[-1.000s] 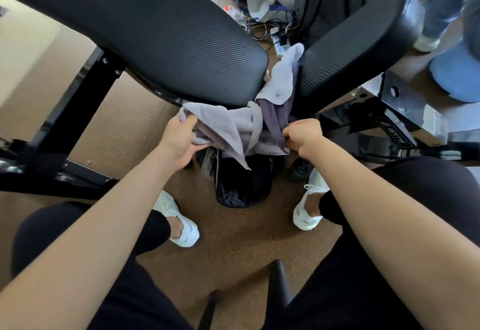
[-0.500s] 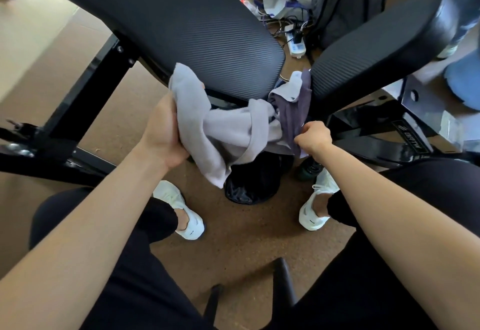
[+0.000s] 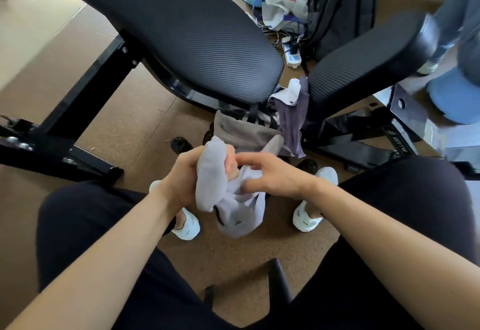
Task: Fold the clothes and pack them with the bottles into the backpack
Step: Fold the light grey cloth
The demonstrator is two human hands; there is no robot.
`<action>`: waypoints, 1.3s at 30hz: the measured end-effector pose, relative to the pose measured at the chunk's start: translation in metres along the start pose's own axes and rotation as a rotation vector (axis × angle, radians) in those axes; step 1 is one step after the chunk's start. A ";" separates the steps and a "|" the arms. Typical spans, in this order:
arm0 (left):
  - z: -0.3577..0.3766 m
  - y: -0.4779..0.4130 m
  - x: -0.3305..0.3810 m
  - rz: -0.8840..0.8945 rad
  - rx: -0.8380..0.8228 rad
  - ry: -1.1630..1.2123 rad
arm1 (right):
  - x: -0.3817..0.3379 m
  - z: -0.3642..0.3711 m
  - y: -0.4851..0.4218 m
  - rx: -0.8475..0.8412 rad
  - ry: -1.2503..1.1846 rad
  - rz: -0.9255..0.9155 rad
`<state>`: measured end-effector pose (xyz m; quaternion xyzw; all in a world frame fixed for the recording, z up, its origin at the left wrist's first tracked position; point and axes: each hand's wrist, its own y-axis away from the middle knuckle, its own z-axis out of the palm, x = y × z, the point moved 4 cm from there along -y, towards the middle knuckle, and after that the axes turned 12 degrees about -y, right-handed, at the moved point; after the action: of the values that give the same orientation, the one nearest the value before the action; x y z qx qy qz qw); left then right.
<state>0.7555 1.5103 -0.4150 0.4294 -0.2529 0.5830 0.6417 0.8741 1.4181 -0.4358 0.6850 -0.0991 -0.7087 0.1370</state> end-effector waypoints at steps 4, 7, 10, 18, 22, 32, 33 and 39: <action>-0.013 0.012 0.000 0.014 0.084 0.140 | 0.011 0.027 0.010 -0.044 0.015 0.080; -0.025 0.018 -0.005 -0.013 -0.037 -0.006 | 0.019 0.032 0.014 0.009 0.111 0.111; -0.038 0.017 -0.022 -0.137 0.070 -0.223 | 0.023 0.024 0.011 0.121 0.168 0.107; -0.070 0.005 -0.047 -0.368 0.186 -0.855 | 0.028 -0.007 -0.004 0.218 0.240 0.092; -0.066 0.000 -0.042 -0.295 0.172 -1.036 | 0.023 -0.018 -0.004 0.181 0.296 0.108; -0.044 0.020 -0.011 -0.019 0.402 -1.200 | 0.006 -0.023 0.014 0.053 0.305 0.121; -0.043 0.023 -0.008 0.006 0.437 -1.235 | 0.005 -0.025 0.016 0.062 0.357 0.111; -0.070 0.058 0.000 0.053 0.710 -1.575 | 0.018 -0.035 0.035 0.167 0.478 0.075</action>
<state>0.6872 1.5668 -0.4360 0.8773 -0.4370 0.1750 0.0937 0.9112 1.3808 -0.4424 0.8380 -0.1473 -0.5102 0.1256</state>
